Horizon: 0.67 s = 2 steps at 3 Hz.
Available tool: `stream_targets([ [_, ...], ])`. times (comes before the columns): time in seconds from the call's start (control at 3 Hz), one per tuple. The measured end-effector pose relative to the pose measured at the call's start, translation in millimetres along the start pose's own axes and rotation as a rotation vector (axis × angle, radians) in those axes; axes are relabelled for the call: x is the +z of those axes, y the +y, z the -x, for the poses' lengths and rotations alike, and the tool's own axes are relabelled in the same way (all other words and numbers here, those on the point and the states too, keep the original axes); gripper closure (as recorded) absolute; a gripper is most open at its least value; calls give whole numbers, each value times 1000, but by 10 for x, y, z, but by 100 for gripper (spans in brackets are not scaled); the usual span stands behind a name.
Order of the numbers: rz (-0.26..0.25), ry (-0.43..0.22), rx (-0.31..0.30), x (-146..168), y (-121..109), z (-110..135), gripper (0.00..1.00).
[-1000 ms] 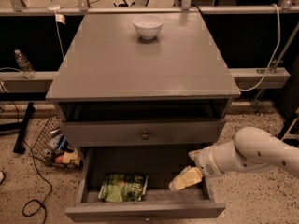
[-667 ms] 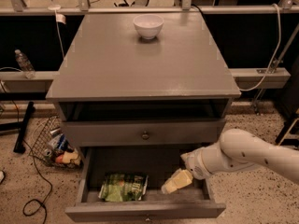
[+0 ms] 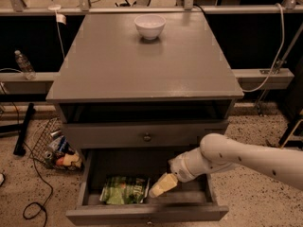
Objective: Pick green jalapeno chip bag from middle drawer and place on counter
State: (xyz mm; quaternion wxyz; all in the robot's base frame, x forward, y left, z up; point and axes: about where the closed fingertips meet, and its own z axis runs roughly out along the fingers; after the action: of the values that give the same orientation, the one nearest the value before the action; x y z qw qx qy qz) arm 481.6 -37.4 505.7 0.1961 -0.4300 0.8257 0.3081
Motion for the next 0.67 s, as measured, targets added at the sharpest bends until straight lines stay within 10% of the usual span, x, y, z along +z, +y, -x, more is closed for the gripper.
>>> stream_targets([
  [0.67,14,-52,44,466,-61,-9,0],
])
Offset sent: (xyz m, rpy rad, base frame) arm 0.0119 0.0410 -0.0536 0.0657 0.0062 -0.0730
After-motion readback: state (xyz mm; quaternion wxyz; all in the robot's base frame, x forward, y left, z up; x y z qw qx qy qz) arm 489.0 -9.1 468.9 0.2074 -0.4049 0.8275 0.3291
